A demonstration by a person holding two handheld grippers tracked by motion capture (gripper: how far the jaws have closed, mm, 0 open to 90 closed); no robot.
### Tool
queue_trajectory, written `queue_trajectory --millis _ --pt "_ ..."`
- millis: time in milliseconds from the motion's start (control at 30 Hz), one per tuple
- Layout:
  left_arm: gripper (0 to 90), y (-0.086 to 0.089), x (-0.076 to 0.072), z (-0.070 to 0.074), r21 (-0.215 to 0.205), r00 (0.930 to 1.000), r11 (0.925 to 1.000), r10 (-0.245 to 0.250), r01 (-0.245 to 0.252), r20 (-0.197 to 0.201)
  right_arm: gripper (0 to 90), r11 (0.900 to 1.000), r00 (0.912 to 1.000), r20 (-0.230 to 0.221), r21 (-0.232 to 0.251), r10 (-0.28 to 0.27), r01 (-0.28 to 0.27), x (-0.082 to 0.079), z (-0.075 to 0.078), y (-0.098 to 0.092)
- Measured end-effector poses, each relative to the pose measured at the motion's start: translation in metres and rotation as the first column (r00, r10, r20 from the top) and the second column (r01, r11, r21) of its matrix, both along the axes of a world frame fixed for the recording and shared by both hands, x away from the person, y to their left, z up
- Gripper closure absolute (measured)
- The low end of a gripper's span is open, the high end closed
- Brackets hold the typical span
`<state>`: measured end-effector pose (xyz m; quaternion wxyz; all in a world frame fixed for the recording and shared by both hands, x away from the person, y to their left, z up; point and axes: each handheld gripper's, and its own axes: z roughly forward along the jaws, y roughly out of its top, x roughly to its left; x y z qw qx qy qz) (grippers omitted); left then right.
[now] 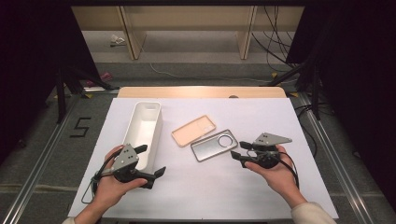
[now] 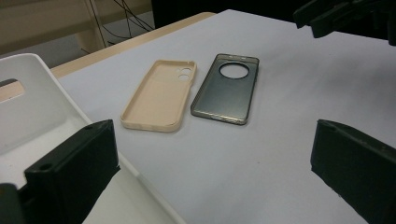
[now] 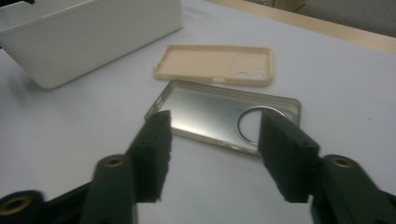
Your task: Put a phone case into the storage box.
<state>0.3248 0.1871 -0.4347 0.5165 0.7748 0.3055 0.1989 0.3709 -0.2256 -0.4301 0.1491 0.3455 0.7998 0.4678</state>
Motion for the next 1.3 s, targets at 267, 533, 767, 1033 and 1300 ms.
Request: queue_trajectory --millis 267,533,767,1033,1300 --pt "0.6 0.000 0.000 0.000 0.001 1.0000 1.0000 -0.005 0.005 0.000 88.3 0.995 0.9964 -0.052 -0.070 0.067 -0.070 0.024 -0.003 0.044" --pt "1.0 0.000 0.000 0.000 0.002 1.0000 1.0000 -0.007 0.007 -0.001 90.0 0.987 0.9913 -0.116 -0.138 0.062 -0.078 0.050 -0.015 0.080" --pt "1.2 0.000 -0.001 0.000 -0.002 0.9999 0.9999 -0.012 0.012 -0.002 90.0 0.975 0.9807 -0.179 -0.194 0.078 -0.113 0.061 -0.031 0.106" --pt "1.4 -0.001 -0.001 0.000 -0.001 0.9999 0.9999 -0.014 0.014 -0.001 90.0 0.954 0.9725 -0.213 -0.258 0.096 -0.150 0.059 -0.040 0.118" --pt "1.5 -0.001 -0.001 0.000 -0.001 0.9999 0.9999 -0.017 0.017 -0.004 90.0 0.937 0.9678 -0.237 -0.311 0.083 -0.157 0.059 -0.045 0.117"
